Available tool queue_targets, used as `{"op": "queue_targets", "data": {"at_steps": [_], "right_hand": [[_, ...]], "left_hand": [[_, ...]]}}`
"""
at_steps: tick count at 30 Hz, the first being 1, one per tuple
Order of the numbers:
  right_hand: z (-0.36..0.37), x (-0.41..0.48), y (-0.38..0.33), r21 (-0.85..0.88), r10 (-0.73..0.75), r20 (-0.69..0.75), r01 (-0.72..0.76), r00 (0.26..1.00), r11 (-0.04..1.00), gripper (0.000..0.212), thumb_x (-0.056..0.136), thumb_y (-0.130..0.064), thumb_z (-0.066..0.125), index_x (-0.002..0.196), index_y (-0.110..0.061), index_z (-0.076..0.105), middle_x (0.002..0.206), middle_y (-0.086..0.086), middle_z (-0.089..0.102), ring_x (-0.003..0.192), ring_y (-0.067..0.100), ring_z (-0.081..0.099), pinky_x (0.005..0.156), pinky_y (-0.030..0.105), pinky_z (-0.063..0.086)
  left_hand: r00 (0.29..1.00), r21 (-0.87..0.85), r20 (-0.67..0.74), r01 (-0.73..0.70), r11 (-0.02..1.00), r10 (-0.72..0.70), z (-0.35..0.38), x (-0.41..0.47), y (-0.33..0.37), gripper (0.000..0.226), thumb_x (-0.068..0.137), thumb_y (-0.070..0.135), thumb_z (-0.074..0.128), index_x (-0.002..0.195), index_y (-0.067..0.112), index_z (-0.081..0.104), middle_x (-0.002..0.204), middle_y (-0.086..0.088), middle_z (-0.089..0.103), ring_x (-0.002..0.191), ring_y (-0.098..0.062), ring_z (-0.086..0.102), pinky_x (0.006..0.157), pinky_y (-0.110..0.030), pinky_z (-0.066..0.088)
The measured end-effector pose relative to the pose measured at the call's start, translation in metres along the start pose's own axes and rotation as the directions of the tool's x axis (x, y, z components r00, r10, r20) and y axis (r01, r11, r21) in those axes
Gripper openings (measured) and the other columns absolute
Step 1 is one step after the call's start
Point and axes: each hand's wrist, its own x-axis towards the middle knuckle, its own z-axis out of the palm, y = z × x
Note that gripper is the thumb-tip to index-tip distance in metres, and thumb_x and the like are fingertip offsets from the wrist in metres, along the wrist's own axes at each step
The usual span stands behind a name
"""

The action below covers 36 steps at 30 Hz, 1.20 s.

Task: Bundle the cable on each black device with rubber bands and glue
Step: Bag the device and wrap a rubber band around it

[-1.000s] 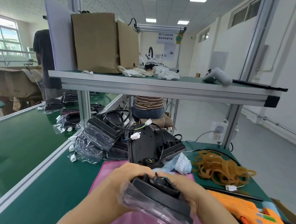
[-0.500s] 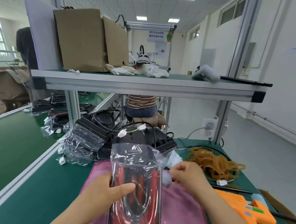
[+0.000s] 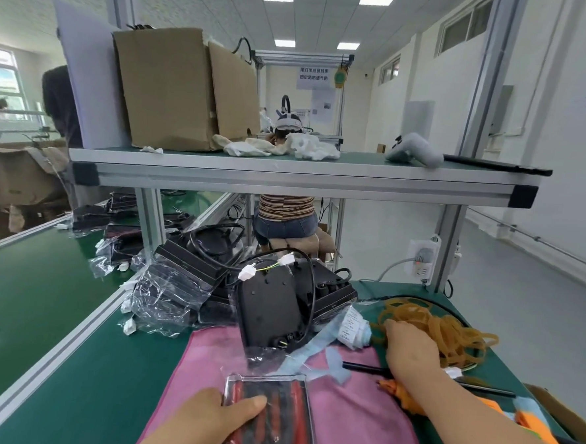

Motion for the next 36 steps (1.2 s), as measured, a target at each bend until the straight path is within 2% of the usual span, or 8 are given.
{"op": "queue_targets", "data": {"at_steps": [5,11,15,19,26,29,32,36], "right_hand": [[-0.003,0.003,0.009,0.268,0.108,-0.017,-0.099,0.994,0.958,0.021,0.091,-0.011,0.049,0.096,-0.023,0.066,0.091,-0.002,0.07,0.081,0.018,0.065,0.072,0.033,0.057],[-0.045,-0.007,0.012,0.81,0.252,0.007,-0.154,0.968,0.566,0.017,0.09,-0.008,0.061,0.095,-0.022,0.069,0.098,-0.001,0.07,0.08,0.007,0.059,0.066,0.025,0.048],[-0.102,-0.026,-0.016,0.784,-0.108,0.151,-0.052,0.983,0.619,0.012,0.086,-0.015,0.071,0.082,-0.026,0.071,0.08,-0.01,0.071,0.07,0.004,0.062,0.06,0.017,0.044],[-0.139,-0.051,-0.07,0.779,-0.565,0.221,0.204,0.795,0.593,0.016,0.082,-0.009,0.07,0.078,-0.025,0.069,0.067,-0.013,0.066,0.06,0.0,0.055,0.058,0.014,0.044],[-0.122,-0.072,-0.108,0.874,-0.53,0.036,0.23,0.847,0.428,0.017,0.083,-0.006,0.069,0.08,-0.023,0.068,0.075,-0.009,0.068,0.06,-0.002,0.054,0.06,0.014,0.045],[-0.1,-0.069,-0.096,0.705,-0.404,0.142,0.194,0.904,0.682,0.019,0.089,-0.022,0.065,0.071,-0.023,0.059,0.074,-0.006,0.065,0.06,0.005,0.053,0.06,0.022,0.046],[-0.078,-0.071,-0.083,0.346,-0.305,0.524,0.128,0.795,0.929,0.044,0.095,-0.051,0.05,0.066,-0.018,0.051,0.076,0.007,0.071,0.06,0.018,0.059,0.057,0.021,0.045],[-0.049,-0.078,-0.084,0.55,-0.26,0.73,-0.319,0.632,0.772,0.053,0.092,-0.053,0.059,0.1,-0.001,0.059,0.08,0.014,0.069,0.063,0.02,0.066,0.072,0.033,0.061]], "left_hand": [[0.986,0.128,0.061,0.144,0.981,-0.153,-0.01,-0.011,0.01,0.035,0.07,0.086,0.049,0.071,0.052,0.054,0.089,0.012,0.055,0.082,-0.002,0.052,0.081,-0.019,0.043],[0.958,0.163,-0.238,0.201,0.966,-0.159,-0.03,-0.015,0.044,0.031,0.088,0.066,0.05,0.085,0.036,0.059,0.087,0.013,0.06,0.081,0.0,0.058,0.073,-0.027,0.048],[0.922,-0.149,-0.388,-0.077,0.986,0.014,-0.031,-0.014,0.072,0.012,0.094,0.037,0.055,0.088,0.04,0.065,0.089,0.021,0.064,0.089,0.006,0.056,0.076,-0.017,0.043],[0.983,-0.466,-0.178,-0.121,0.877,0.042,-0.027,-0.004,0.098,0.021,0.098,0.019,0.054,0.106,0.033,0.069,0.1,0.026,0.069,0.095,0.015,0.059,0.077,-0.001,0.04],[0.995,-0.606,0.076,0.101,0.789,-0.069,-0.035,0.001,0.084,0.028,0.09,0.023,0.068,0.063,0.014,0.063,0.06,-0.004,0.061,0.061,-0.014,0.052,0.066,-0.022,0.045],[0.973,-0.755,0.12,0.217,0.619,-0.195,-0.038,0.001,0.066,0.031,0.092,0.027,0.064,0.066,0.011,0.06,0.063,-0.01,0.056,0.059,-0.016,0.053,0.064,-0.026,0.049],[0.895,-0.881,0.234,0.36,0.306,-0.379,-0.042,0.007,0.042,0.029,0.096,0.036,0.057,0.077,0.015,0.065,0.06,0.001,0.057,0.052,-0.012,0.057,0.066,-0.029,0.041],[0.826,-0.882,0.457,0.468,-0.05,-0.329,-0.047,0.01,0.009,0.032,0.088,0.042,0.055,0.096,0.014,0.07,0.074,0.004,0.071,0.062,-0.01,0.067,0.07,-0.03,0.039]]}}
